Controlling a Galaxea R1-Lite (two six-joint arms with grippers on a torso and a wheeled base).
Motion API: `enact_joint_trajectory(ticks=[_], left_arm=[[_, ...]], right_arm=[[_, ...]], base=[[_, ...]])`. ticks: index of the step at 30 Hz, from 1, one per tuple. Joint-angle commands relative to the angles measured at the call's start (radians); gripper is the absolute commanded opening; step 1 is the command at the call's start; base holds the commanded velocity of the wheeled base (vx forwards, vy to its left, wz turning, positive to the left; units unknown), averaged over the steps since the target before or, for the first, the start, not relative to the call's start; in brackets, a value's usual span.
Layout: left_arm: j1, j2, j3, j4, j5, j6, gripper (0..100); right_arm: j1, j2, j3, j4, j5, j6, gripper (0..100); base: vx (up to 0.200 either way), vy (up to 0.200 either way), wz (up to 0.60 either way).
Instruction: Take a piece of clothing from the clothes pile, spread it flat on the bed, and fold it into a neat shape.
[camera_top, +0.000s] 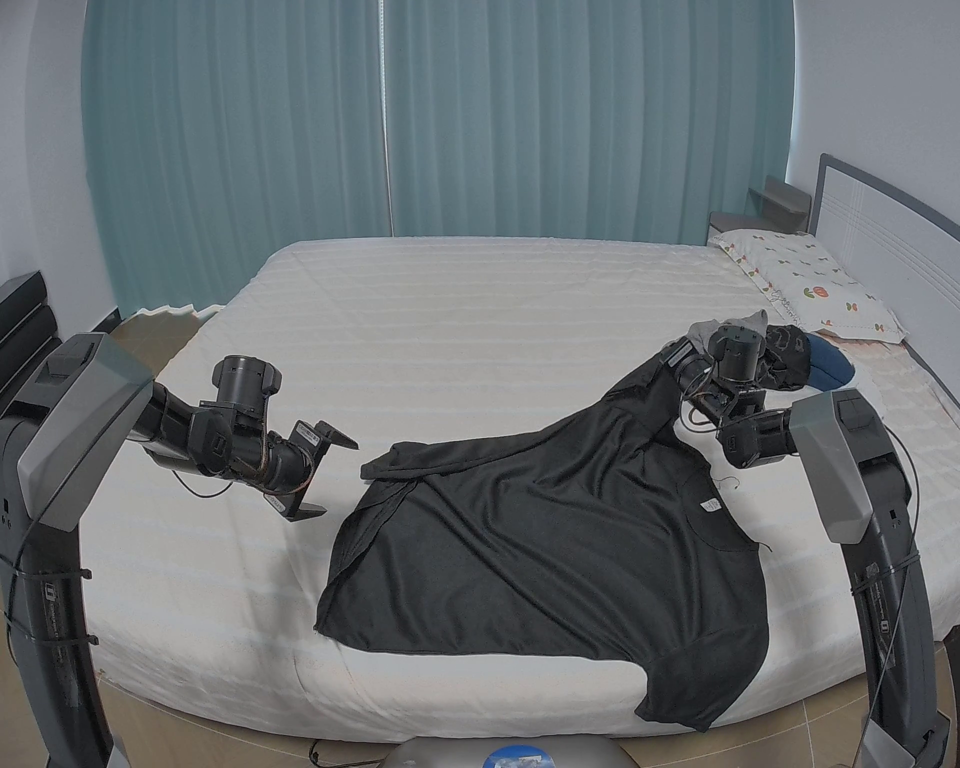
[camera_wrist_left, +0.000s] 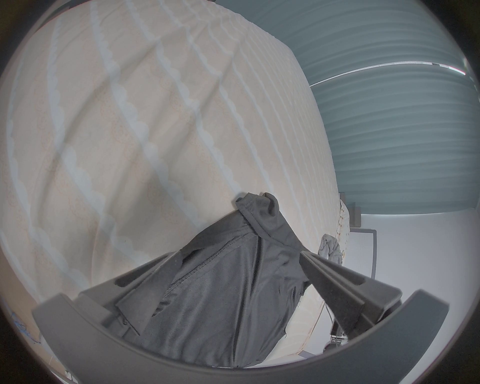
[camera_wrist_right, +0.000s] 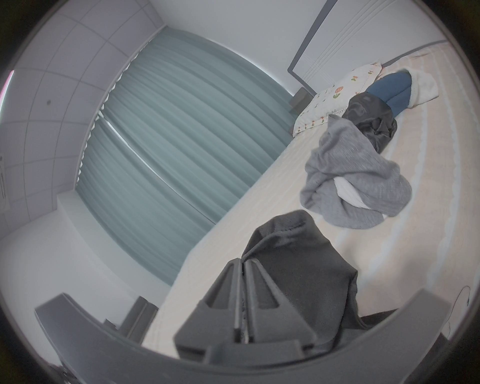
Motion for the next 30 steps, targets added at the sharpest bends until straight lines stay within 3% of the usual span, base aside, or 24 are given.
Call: enact_joint_trajectory(ticks=[1, 6, 11, 12, 15, 21, 30], left_arm=[[-0.005, 0.008, 0.000, -0.002, 0.002, 0.000, 100], [-0.014, 0.022, -0.012, -0.011, 0.014, 0.003, 100], [-0.043, 0.082, -0.061, -0.072, 0.105, 0.010, 100], [-0.065, 0.120, -0.093, -0.081, 0.174, 0.016, 100], [-0.085, 0.166, -0.184, -0.067, 0.277, 0.033, 100], [-0.136, 0.217, -0.267, -0.051, 0.300, 0.082, 100], [-0.143, 0.310, -0.446, 0.055, 0.329, 0.090, 100]], right_arm=[[0.002, 0.073, -0.001, 0.013, -0.003, -0.016, 100], [-0.012, -0.005, 0.069, 0.047, -0.010, -0.023, 100], [-0.021, -0.139, 0.256, 0.035, 0.011, -0.010, 100], [-0.030, -0.188, 0.336, 0.035, 0.023, -0.009, 100], [-0.053, -0.287, 0.499, 0.009, 0.036, 0.008, 100], [-0.081, -0.424, 0.723, -0.070, 0.117, 0.102, 100], [-0.080, -0.511, 0.914, -0.152, 0.123, 0.174, 100]], base=[[0.000, 0.000, 0.00], [0.000, 0.000, 0.00], [0.000, 0.000, 0.00], [0.000, 0.000, 0.00], [0.000, 0.000, 0.00], [0.000, 0.000, 0.00], [0.000, 0.000, 0.00]])
